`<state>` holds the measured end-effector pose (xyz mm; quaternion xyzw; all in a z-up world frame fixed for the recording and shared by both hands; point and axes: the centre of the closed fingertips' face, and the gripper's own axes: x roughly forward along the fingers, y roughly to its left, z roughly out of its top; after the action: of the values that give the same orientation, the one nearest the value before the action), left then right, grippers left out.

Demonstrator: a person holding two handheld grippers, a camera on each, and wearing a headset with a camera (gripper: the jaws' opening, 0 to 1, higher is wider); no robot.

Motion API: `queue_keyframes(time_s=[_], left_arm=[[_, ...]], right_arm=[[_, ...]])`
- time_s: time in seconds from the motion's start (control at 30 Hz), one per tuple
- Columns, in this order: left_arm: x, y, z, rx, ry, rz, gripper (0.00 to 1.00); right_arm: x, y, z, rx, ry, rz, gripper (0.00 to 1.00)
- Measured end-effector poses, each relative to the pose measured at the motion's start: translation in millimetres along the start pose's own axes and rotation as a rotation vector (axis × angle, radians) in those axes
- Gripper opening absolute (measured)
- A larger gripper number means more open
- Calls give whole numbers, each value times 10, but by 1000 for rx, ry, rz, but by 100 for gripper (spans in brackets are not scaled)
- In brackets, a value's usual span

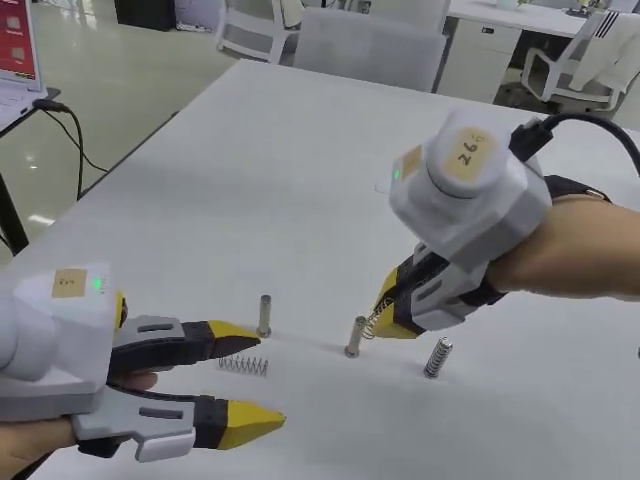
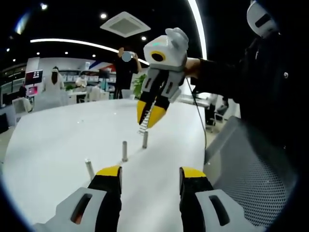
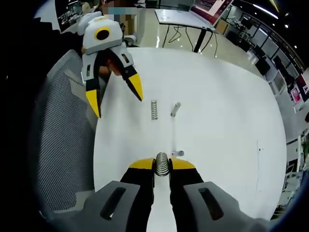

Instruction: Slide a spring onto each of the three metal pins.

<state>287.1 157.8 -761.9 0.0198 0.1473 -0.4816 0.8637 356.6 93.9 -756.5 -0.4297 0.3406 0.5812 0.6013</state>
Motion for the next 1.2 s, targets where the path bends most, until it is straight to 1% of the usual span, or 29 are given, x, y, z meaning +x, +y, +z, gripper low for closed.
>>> queue_keyframes(time_s=[0.2, 0.3, 0.43, 0.6, 0.83, 1.2], left_arm=[[3, -12, -25, 1, 6, 0, 42], [8, -16, -36, 3, 10, -1, 41], [8, -14, -39, 5, 11, 0, 41], [4, -13, -40, 4, 10, 3, 41], [3, -7, -36, 2, 8, 6, 41], [0, -1, -38, -1, 7, 10, 40]], right_arm=[[61, -134, -37, 3, 24, -6, 8], [112, -206, -20, -1, 34, -10, 8], [193, -252, -4, -6, 48, -8, 8], [282, -292, -31, -19, 79, -4, 8], [353, -317, -55, -4, 94, 19, 8], [443, -338, -120, -2, 123, 34, 8]])
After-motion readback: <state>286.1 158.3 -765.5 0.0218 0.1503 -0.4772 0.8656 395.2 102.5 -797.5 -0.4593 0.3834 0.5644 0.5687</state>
